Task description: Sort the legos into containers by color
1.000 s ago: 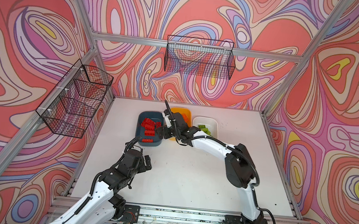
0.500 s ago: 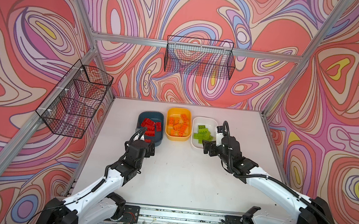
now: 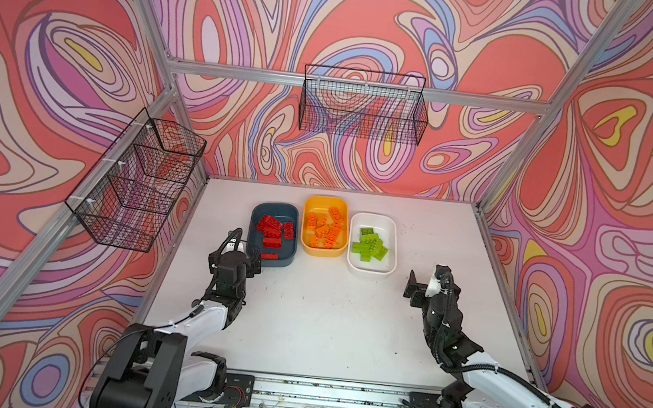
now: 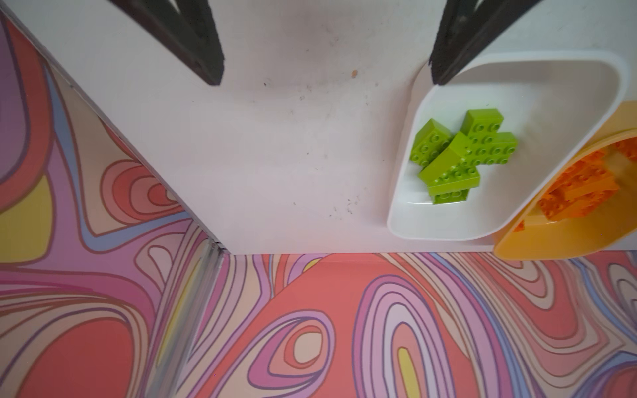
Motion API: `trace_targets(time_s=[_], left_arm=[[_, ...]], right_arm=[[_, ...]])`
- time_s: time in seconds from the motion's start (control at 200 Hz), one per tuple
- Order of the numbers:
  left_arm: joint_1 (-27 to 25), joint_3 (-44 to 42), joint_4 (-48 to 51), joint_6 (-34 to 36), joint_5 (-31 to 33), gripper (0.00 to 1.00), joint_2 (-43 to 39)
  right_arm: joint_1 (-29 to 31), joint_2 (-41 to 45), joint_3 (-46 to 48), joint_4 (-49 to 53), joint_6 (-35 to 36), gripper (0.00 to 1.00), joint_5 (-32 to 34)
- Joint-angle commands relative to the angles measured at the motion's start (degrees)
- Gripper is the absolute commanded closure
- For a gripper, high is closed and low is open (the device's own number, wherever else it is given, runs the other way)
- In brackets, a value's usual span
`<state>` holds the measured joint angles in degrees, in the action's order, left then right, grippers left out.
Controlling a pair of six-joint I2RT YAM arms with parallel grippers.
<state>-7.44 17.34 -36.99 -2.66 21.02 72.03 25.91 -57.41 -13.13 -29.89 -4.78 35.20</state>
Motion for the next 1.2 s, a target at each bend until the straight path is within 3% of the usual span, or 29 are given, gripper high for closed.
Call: trace_targets(time_s=[0.0, 0.14, 0.381, 0.461, 0.536, 0.616, 0.676, 1.197], left_arm=[[0.6, -2.3, -17.5, 2.4, 1.8, 0.0, 4.7], [2.8, -3.7, -24.2, 0.4, -2.0, 0.0, 10.1], [3.2, -1.9, -28.9, 2.6, -6.9, 0.0, 17.8], [3.4, 0.5, -19.2, 2.0, -8.7, 0.0, 15.1], [3.7, 2.1, -20.0, 3.1, -10.3, 0.0, 17.2], [5.2, 4.8, -11.6, 1.9, -13.9, 0.0, 15.6], [5.9, 4.2, -14.8, 1.8, -15.2, 0.0, 16.6], [5.9, 4.3, -14.0, 1.7, -15.0, 0.0, 16.2]], right_arm=[[-5.6, -7.1, -0.9, -12.7, -0.6, 0.02, 1.8], [-11.7, -16.9, -1.2, -23.1, -0.8, 0.02, -1.5], [-14.9, -31.9, -4.4, -36.8, 5.8, 0.02, -7.5], [-16.2, -35.8, -5.3, -39.1, 5.6, 0.02, -9.8], [-18.1, -38.6, -5.4, -41.1, 4.5, 0.02, -13.3], [-19.4, -41.5, -6.0, -43.1, 4.2, 0.02, -15.3], [-20.2, -40.4, -8.6, -35.3, 3.8, 0.02, -19.0], [-21.3, -40.7, -8.7, -36.0, 3.5, 0.02, -20.7]])
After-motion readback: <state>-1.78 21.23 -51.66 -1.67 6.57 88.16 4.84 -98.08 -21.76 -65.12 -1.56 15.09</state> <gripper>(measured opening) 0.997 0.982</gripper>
